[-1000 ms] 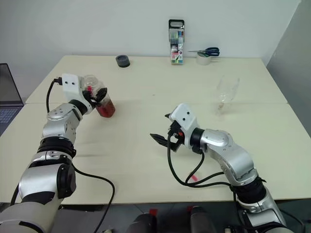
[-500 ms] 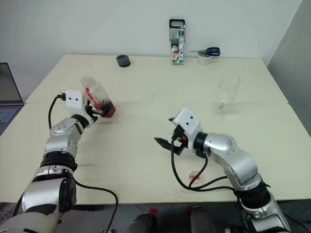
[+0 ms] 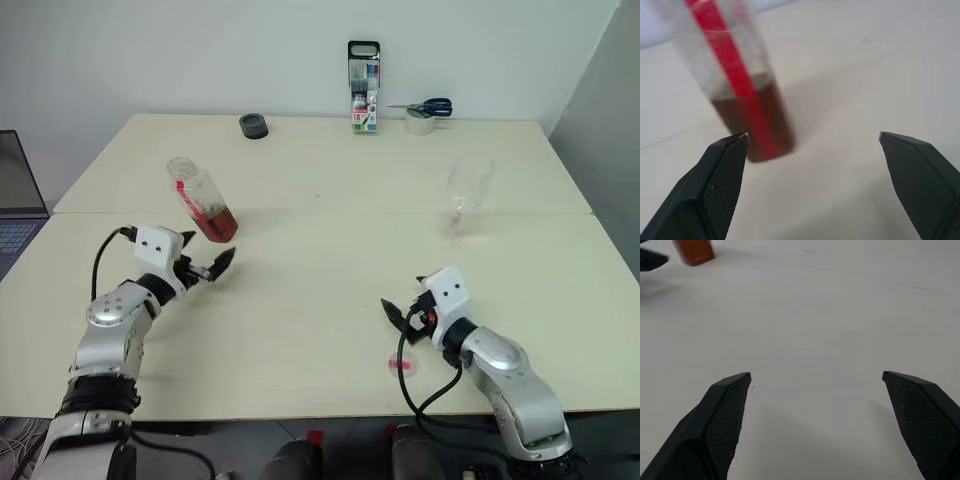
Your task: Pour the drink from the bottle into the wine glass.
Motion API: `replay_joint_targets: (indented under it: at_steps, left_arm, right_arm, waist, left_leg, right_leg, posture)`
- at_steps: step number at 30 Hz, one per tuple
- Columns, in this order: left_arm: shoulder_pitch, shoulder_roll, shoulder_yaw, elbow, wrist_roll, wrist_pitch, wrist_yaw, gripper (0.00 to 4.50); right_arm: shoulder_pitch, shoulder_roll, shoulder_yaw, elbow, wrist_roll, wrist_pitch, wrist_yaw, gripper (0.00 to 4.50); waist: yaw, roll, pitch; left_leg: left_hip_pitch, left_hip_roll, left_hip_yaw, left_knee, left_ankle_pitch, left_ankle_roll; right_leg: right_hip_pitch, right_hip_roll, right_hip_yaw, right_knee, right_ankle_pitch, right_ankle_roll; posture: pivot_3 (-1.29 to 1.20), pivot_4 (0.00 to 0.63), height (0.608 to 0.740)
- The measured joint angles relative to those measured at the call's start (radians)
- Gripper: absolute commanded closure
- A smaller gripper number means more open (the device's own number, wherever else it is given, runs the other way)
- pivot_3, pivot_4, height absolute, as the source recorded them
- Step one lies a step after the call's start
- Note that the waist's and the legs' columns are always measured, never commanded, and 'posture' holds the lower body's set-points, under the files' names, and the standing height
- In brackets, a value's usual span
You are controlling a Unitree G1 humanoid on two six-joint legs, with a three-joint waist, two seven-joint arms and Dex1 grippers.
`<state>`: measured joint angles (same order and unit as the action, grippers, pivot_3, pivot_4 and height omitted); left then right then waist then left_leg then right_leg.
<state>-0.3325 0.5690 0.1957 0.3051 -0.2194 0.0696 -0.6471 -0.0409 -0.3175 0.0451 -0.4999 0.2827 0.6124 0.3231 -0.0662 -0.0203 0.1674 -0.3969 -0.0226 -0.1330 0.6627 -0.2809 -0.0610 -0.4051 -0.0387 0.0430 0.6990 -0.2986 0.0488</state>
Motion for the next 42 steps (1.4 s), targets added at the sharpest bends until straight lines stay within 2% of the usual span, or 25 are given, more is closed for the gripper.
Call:
replay_joint_targets:
  at_steps: [4, 12, 24, 27, 32, 37, 38, 42]
  left_arm:
    - [0.036, 0.033, -0.041, -0.128, -0.053, 0.08, -0.122, 0.03]
    - [0.005, 0.078, -0.151, -0.339, -0.178, 0.263, -0.352, 0.03]
    - [-0.066, 0.087, -0.171, -0.347, -0.19, 0.29, -0.392, 0.03]
    - [-0.072, 0.087, -0.171, -0.347, -0.19, 0.292, -0.393, 0.0]
    - [-0.075, 0.087, -0.171, -0.347, -0.19, 0.293, -0.392, 0.0]
    - [-0.075, 0.087, -0.17, -0.347, -0.19, 0.292, -0.384, 0.0]
    - [-0.075, 0.086, -0.17, -0.347, -0.19, 0.292, -0.381, 0.0]
    - [-0.069, 0.081, -0.153, -0.351, -0.191, 0.311, -0.323, 0.0]
  right_arm:
    - [-0.047, 0.056, -0.04, 0.075, -0.069, -0.061, -0.108, 0.0]
    - [-0.282, 0.126, -0.152, 0.447, -0.123, -0.237, -0.235, 0.0]
    - [-0.606, 0.121, -0.217, 1.001, -0.144, -0.492, -0.237, 0.0]
    - [-0.657, 0.116, -0.229, 1.116, -0.144, -0.558, -0.239, 0.6]
    - [-0.689, 0.105, -0.232, 1.215, -0.144, -0.615, -0.234, 2.4]
    - [-0.692, 0.104, -0.223, 1.225, -0.144, -0.629, -0.196, 4.17]
    - [-0.692, 0.103, -0.222, 1.225, -0.145, -0.629, -0.191, 4.37]
    - [-0.678, 0.107, -0.179, 1.178, -0.154, -0.629, -0.136, 4.36]
  waist:
    - [0.01, 0.0, 0.0]
    - [0.008, 0.001, 0.0]
    - [-0.014, 0.001, 0.001]
    - [-0.016, 0.001, 0.001]
    - [-0.02, 0.002, 0.001]
    - [-0.02, 0.002, 0.001]
    - [-0.02, 0.002, 0.001]
    - [-0.021, 0.003, 0.001]
  left_leg:
    - [0.001, 0.0, 0.001, 0.0, 0.0, 0.0]
    - [0.002, 0.0, 0.006, -0.001, 0.0, 0.0]
    - [0.003, 0.0, 0.009, -0.001, 0.0, 0.0]
    - [0.003, 0.0, 0.009, -0.001, 0.0, 0.0]
    - [0.003, 0.0, 0.01, -0.001, 0.001, -0.002]
    - [0.003, 0.0, 0.009, -0.001, 0.001, -0.002]
    - [0.003, 0.0, 0.009, -0.001, 0.001, -0.002]
    - [0.003, 0.001, 0.009, -0.001, 0.001, -0.002]
  right_leg:
    - [0.001, 0.001, 0.0, 0.0, 0.0, 0.0]
    - [0.001, 0.001, 0.001, 0.0, 0.0, 0.0]
    - [0.001, 0.001, 0.002, 0.001, 0.0, 0.0]
    - [0.001, 0.001, 0.002, 0.001, 0.0, 0.0]
    - [0.001, 0.001, 0.003, 0.001, 0.0, 0.0]
    - [0.001, 0.001, 0.003, 0.001, 0.0, 0.0]
    - [0.001, 0.001, 0.003, 0.001, 0.0, 0.0]
    - [0.0, 0.001, 0.003, 0.001, 0.0, 0.0]
  posture:
    - [0.0, 0.15, 0.74]
    - [0.0, 0.15, 0.74]
    - [0.0, 0.15, 0.74]
    - [0.0, 0.15, 0.74]
    - [0.0, 0.15, 0.74]
    - [0.0, 0.15, 0.74]
    - [0.0, 0.15, 0.74]
    - [0.0, 0.15, 0.74]
